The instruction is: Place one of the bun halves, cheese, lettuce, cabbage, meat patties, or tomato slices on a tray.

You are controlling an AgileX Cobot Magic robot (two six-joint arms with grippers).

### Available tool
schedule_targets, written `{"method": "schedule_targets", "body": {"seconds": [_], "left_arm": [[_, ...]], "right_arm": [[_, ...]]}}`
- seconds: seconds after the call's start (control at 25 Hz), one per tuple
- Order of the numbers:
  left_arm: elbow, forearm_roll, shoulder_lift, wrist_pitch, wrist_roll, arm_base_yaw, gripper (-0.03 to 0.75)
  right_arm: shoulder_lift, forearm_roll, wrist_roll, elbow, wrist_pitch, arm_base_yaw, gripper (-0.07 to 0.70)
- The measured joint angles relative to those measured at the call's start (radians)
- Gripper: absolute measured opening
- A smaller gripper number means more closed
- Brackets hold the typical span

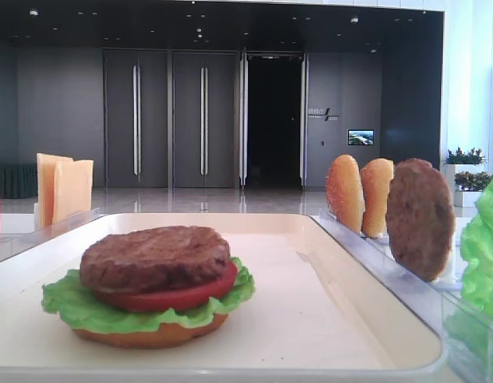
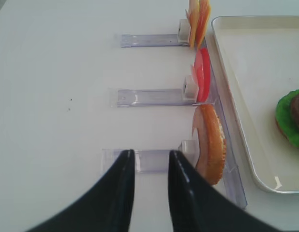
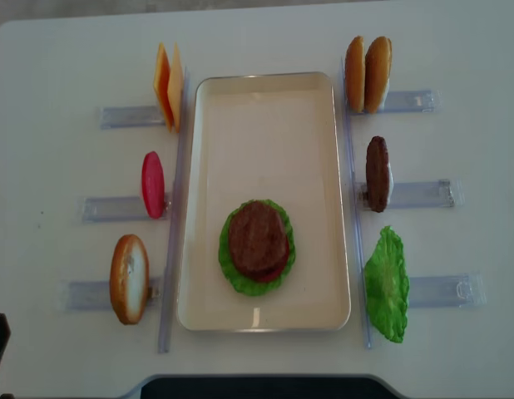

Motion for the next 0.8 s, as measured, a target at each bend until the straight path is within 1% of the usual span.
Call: {"method": "schedule_targets", "body": {"seconds": [0.08,0.16,0.8], "left_arm": [[0.0,0.0,0.0,0.0,0.0,0.0,0.176],[0.0,0.0,0.0,0.0,0.0,0.0,0.172],[0.0,0.0,0.0,0.0,0.0,0.0,0.162]], "right_arm": [[-0.062,0.01,-0.001,0.011,0.0,0.0,0.379],[-0.083,0.021,-0.001,0.015,0.0,0.0,0.379],[-0.087,0.03,-0.003,0.017,0.0,0.0,0.379]]}}
